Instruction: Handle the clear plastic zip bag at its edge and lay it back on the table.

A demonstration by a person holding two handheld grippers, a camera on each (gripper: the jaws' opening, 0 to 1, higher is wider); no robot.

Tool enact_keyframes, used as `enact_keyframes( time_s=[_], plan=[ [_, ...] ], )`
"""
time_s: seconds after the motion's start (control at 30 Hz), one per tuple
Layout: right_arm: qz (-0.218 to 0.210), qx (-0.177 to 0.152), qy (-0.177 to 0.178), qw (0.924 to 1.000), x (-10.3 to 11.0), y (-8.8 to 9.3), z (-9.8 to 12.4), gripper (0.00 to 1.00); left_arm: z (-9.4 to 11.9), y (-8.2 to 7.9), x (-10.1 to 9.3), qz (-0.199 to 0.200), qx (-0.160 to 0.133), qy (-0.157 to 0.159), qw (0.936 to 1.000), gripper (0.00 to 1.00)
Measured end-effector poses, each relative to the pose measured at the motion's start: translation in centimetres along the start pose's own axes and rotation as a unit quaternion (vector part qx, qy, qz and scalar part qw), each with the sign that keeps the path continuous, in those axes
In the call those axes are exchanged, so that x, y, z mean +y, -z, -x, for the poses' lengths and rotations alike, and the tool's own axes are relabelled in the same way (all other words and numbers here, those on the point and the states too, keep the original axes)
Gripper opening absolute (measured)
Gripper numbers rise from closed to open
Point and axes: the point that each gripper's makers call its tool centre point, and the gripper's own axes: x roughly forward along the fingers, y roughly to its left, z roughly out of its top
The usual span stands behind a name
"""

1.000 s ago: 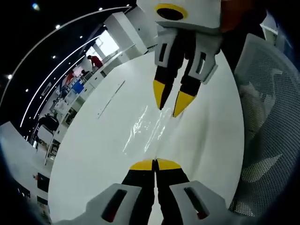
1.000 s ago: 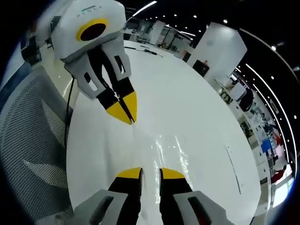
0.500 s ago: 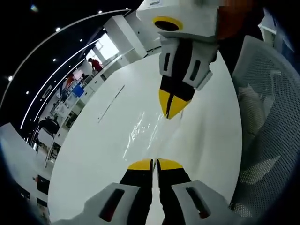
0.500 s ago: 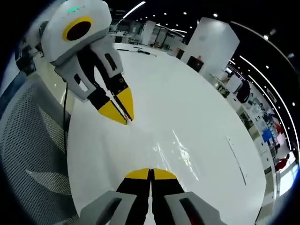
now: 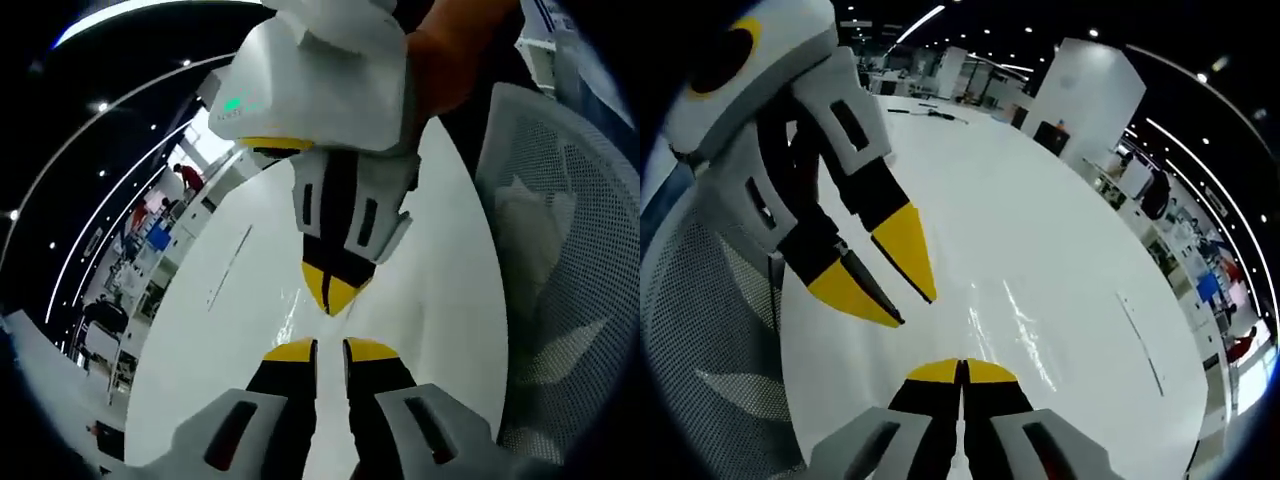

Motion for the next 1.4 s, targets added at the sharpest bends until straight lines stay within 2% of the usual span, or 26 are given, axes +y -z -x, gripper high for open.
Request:
enact_keyframes(
  time_s=[0.23, 0.4, 0.53, 0.97, 1.23, 1.4],
  plan=[
    [0.001, -0.002, 0.004, 1.0, -0.4, -0.2, 0.2, 0.0, -1.7, 0.9, -0.2, -0.014, 0.017, 0.016, 0.9996, 0.07],
    [0.001, -0.005, 0.006, 1.0, -0.6, -0.4, 0.3, 0.0, -2.2, 1.3, 0.0, -0.036, 0.029, 0.013, 0.9988, 0.01],
    [-0.007, -0.007, 0.015, 0.9998, -0.9, -0.6, 0.4, 0.0, -2.2, 1.2, 0.0, -0.044, 0.034, 0.012, 0.9984, 0.0],
    [-0.042, -0.018, 0.048, 0.9978, -2.7, -1.2, 1.3, 0.0, -2.4, 1.4, -1.1, -0.044, 0.042, 0.023, 0.9979, 0.0],
    [-0.046, -0.033, 0.084, 0.9949, -5.0, -2.3, 2.2, 0.0, -2.7, 1.7, -1.7, -0.035, 0.056, 0.028, 0.9974, 0.0],
    [-0.043, -0.036, 0.094, 0.994, -6.0, -2.6, 2.6, 0.0, -2.8, 1.8, -1.5, -0.031, 0.062, 0.027, 0.9972, 0.0]
  ],
)
